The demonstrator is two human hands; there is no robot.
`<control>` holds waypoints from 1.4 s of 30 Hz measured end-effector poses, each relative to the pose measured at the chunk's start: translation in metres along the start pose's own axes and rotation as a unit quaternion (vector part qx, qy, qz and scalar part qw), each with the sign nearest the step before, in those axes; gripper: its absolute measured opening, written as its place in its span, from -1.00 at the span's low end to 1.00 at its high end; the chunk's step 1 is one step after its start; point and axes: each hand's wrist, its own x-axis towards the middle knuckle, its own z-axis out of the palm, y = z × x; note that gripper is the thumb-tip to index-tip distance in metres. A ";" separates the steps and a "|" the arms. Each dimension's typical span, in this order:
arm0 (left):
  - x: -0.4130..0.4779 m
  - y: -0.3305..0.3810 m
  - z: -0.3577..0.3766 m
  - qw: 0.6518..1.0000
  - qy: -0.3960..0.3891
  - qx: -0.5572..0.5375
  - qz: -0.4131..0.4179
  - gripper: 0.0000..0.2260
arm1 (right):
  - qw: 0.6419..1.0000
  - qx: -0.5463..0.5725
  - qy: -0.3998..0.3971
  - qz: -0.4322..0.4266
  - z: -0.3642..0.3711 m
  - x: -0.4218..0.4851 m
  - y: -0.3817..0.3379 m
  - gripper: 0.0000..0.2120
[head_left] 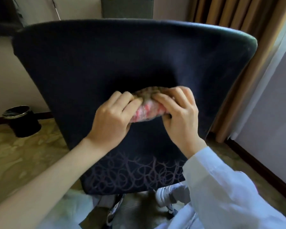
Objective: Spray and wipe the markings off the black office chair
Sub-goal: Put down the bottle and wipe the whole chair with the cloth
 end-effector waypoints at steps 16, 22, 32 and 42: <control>-0.168 -0.003 0.063 0.986 -0.148 -0.079 0.022 -0.83 | 0.974 0.038 -0.218 0.056 0.057 -0.164 -0.032 -0.75; -0.040 -0.041 -0.022 0.999 0.026 -0.005 -0.031 -0.79 | 0.998 0.037 -0.037 -0.019 0.025 0.004 -0.050 -0.63; -0.123 -0.049 0.008 0.997 -0.044 -0.031 -0.058 -0.81 | 0.993 0.024 -0.095 -0.067 0.071 -0.081 -0.065 -0.78; -0.237 -0.041 0.061 0.970 -0.225 -0.084 -0.041 -0.82 | 0.953 0.049 -0.298 0.028 0.102 -0.202 -0.083 -0.74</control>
